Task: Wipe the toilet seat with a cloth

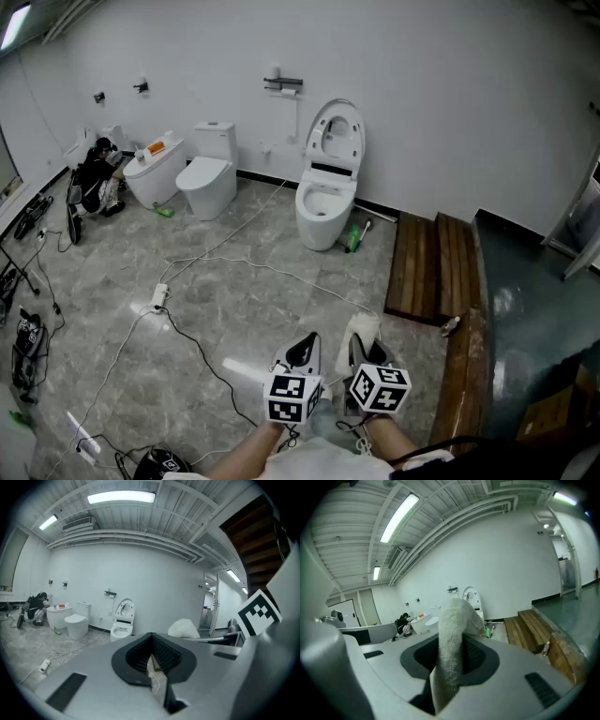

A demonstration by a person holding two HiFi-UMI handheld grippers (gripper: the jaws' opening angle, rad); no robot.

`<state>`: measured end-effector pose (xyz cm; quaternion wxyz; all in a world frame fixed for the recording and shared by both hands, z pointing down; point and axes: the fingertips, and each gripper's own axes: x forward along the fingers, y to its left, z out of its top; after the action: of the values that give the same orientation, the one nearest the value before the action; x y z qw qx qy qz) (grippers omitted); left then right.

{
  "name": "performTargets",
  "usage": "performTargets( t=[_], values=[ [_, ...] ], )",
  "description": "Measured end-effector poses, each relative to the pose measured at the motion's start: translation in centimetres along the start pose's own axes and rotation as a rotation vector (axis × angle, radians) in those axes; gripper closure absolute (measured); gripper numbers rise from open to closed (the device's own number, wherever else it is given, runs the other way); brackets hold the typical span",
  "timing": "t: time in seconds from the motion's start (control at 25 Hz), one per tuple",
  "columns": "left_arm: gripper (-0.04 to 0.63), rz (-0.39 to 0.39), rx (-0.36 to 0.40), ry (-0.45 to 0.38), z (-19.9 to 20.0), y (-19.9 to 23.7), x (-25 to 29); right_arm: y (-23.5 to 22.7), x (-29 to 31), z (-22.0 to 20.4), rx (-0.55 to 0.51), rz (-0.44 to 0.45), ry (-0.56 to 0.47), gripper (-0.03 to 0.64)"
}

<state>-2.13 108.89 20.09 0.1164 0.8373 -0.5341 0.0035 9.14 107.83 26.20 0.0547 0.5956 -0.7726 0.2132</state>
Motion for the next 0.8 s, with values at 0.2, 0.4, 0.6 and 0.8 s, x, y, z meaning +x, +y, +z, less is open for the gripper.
performTargets(
  t=[0.2,0.4,0.6,0.8],
  values=[
    [0.595,-0.017,0.012,0.010,-0.2,1.0,2.3,-0.4,2.1,0.9,-0.012,-0.006,0.006,0.517],
    [0.595,-0.003,0.019,0.015,0.1,2.3,5.3,-1.4,4.6,2.9,-0.007,-0.006,-0.014,0.517],
    [0.595,-0.006,0.005,0.019,0.5,3.2,9.4,-2.6,8.3,4.2,-0.008,0.017,-0.001,0.517],
    [0.595,-0.003,0.016,0.010,2.5,4.1,13.9,-4.1,12.5,6.9,-0.014,0.028,0.005,0.517]
  ],
)
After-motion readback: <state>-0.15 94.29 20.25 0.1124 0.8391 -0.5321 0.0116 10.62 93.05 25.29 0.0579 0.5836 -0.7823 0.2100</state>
